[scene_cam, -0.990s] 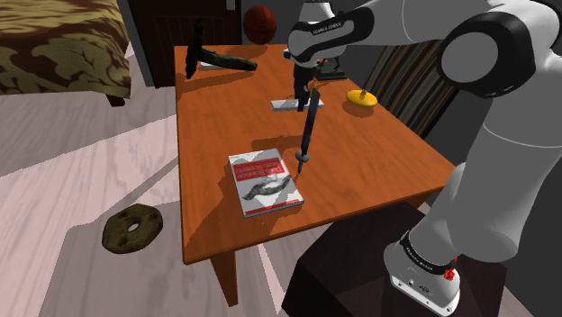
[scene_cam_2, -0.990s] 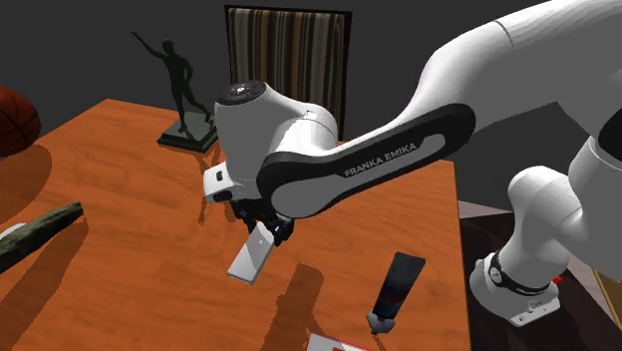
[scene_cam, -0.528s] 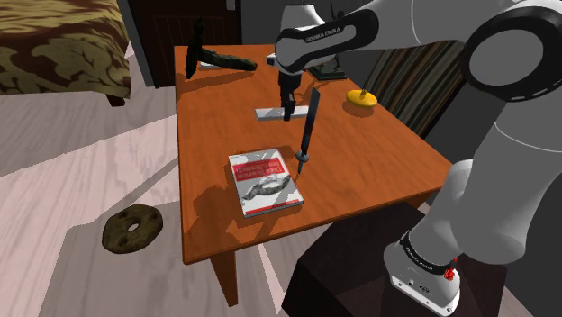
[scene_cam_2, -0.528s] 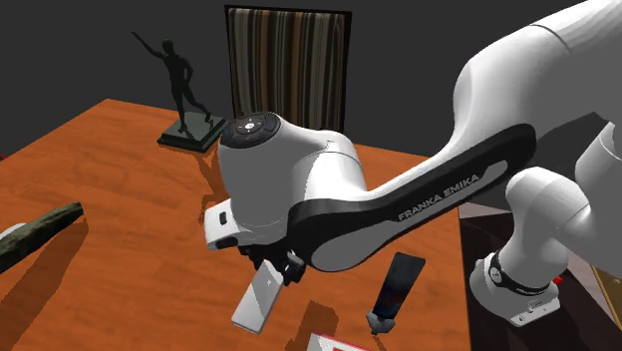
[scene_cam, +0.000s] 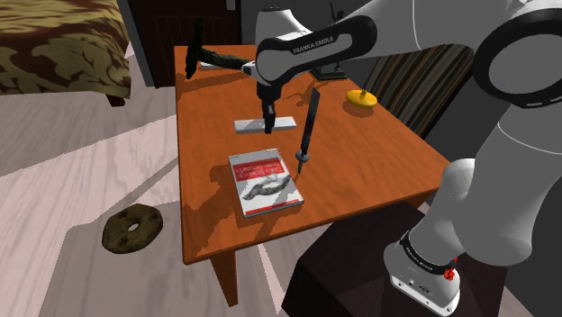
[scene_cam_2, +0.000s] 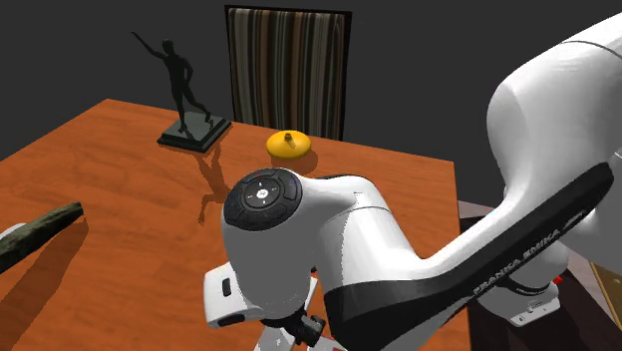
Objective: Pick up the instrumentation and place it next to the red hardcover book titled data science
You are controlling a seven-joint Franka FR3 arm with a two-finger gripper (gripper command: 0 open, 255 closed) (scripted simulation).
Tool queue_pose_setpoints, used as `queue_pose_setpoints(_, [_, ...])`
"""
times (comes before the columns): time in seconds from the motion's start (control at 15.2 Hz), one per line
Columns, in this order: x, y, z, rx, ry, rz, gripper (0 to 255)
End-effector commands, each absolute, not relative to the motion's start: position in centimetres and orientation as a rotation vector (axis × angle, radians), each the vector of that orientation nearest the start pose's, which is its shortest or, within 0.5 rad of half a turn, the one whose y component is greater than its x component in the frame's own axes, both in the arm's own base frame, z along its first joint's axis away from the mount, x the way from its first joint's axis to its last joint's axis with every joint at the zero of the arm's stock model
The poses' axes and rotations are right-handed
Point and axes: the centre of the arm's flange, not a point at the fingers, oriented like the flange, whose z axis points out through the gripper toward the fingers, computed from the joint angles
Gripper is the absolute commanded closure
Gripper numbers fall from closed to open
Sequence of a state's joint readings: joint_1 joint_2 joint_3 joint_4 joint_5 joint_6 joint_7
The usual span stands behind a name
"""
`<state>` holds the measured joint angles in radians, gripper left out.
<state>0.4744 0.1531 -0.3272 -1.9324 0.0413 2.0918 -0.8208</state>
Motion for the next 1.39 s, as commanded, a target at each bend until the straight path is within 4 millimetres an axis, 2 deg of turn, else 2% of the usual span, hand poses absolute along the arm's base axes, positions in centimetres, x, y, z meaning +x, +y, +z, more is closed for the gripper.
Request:
queue_pose_setpoints(0.0, [58.2,12.4,41.7,-2.809,-1.444,-0.016,255])
queue_pose_setpoints(1.25, [55.1,37.3,41.7,-2.809,-1.444,-0.016,255])
queue_pose_setpoints(1.32, [55.1,37.6,41.7,-2.809,-1.444,-0.016,255])
